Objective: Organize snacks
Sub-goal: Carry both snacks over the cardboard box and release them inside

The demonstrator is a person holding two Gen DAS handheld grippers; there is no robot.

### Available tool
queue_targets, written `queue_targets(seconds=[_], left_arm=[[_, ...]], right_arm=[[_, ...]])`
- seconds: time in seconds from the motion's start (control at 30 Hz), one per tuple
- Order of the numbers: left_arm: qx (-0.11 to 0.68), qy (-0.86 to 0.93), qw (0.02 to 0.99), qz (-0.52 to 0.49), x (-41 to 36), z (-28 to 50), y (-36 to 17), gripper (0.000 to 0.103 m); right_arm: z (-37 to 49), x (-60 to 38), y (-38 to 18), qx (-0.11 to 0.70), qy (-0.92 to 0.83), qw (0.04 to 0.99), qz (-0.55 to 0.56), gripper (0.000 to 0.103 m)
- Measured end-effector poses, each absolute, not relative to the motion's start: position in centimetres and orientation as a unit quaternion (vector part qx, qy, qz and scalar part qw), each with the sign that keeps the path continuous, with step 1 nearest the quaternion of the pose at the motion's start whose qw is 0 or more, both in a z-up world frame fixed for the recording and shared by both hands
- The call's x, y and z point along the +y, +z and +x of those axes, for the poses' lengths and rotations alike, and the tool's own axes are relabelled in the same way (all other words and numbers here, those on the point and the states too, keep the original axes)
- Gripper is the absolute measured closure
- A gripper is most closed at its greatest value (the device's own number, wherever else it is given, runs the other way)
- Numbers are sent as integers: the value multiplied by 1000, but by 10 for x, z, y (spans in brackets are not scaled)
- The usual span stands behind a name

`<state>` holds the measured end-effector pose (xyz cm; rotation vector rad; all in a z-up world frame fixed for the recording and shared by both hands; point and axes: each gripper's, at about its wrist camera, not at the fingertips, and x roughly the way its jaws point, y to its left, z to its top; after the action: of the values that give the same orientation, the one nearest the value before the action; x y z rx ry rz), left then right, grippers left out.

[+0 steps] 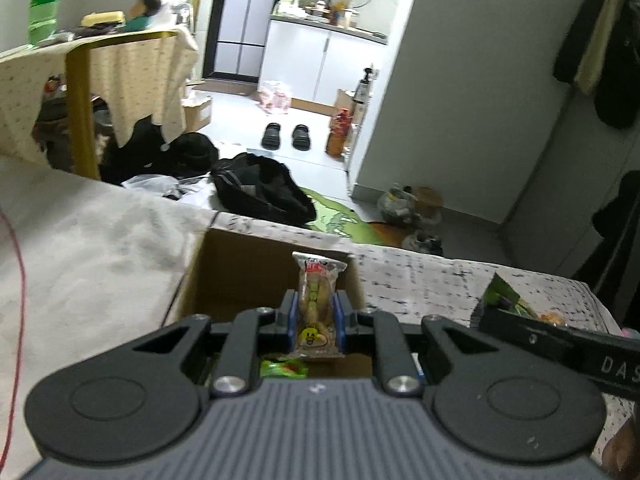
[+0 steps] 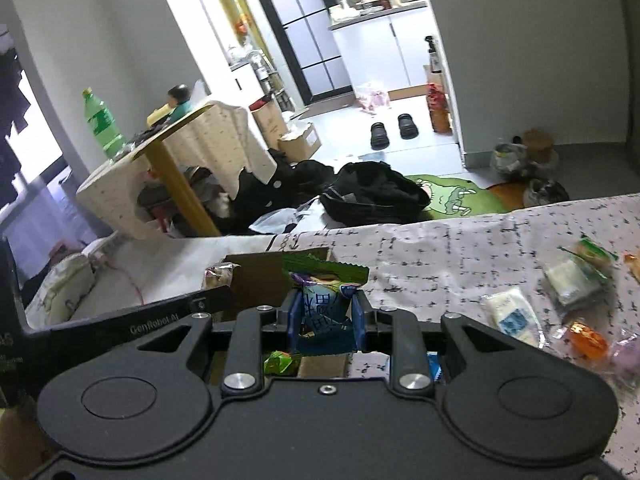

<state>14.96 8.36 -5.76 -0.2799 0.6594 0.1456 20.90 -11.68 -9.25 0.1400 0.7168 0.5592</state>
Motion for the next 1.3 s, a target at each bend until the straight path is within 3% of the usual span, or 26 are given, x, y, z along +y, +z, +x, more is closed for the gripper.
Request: queue_targets(seconds=[0.47, 0.6, 0.7, 0.77, 0.87, 1.07, 1.2, 1.3], left_arm=[[360, 105, 913, -158, 115, 142, -88, 85], [345, 120, 918, -155, 115, 133, -85, 81], [328, 116, 923, -165, 117, 124, -79, 70], [317, 124, 926, -164, 118, 117, -74, 52], [316, 124, 928, -152, 113, 112, -70, 37], [318, 128, 926, -159, 111, 111, -63, 20], [326, 137, 920, -167, 107, 110, -61, 15], [330, 136, 918, -174, 101, 109, -60, 13]], right_arm=[[204, -70, -110, 367, 309, 876, 45, 77], [204, -64, -115, 375, 308, 873, 44, 77], [205, -61, -119, 380, 306, 872, 41, 77], [205, -58, -121, 383, 308, 870, 40, 76], [202, -58, -120, 382, 306, 871, 37, 69], [197, -78, -109, 375, 293, 878, 58, 51], [194, -98, -104, 371, 277, 884, 65, 38], [193, -114, -103, 370, 263, 889, 61, 35]])
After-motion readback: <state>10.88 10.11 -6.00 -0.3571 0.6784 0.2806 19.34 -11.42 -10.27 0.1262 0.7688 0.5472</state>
